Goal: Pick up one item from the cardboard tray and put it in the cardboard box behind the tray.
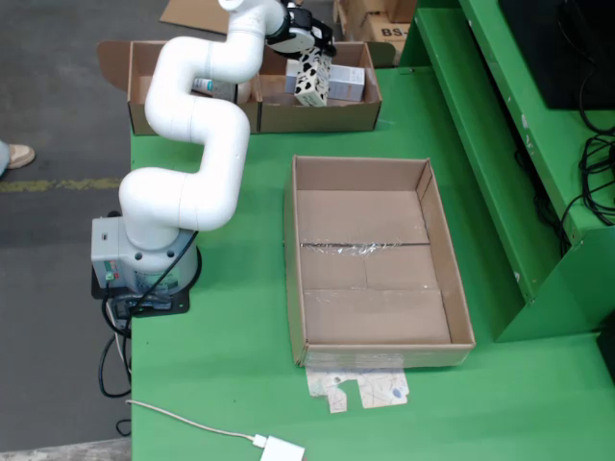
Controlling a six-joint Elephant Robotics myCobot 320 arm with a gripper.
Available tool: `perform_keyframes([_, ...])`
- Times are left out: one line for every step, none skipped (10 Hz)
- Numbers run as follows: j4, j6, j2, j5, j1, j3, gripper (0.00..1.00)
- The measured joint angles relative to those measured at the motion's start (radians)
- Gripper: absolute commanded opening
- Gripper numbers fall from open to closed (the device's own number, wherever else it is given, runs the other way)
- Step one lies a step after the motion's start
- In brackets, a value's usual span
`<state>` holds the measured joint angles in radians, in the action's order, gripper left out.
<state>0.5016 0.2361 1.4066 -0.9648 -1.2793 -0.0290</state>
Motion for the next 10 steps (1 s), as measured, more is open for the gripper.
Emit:
perform_keyframes([0.000,-0.006,0.000,0.000,0.000,0.000,0.70])
perform_keyframes([-0.002,-0.006,0.003,0.000,0.003,0.000,0.80])
perform_keyframes([-0.002,-0.006,0.003,0.000,0.008,0.000,0.90])
perform_keyframes([-0.002,-0.006,0.003,0.000,0.011,0.000,1.00])
perform_keyframes([-0.002,-0.006,0.003,0.000,0.011,0.000,1.00])
perform_keyframes([-0.002,-0.006,0.003,0.000,0.011,0.000,1.00])
perform_keyframes([-0.002,-0.006,0.003,0.000,0.011,0.000,1.00])
perform_keyframes([-0.002,-0.006,0.003,0.000,0.011,0.000,1.00])
perform_keyframes([-0.002,-0.006,0.003,0.000,0.011,0.000,1.00])
perform_keyframes([-0.002,-0.006,0.003,0.000,0.011,0.000,1.00])
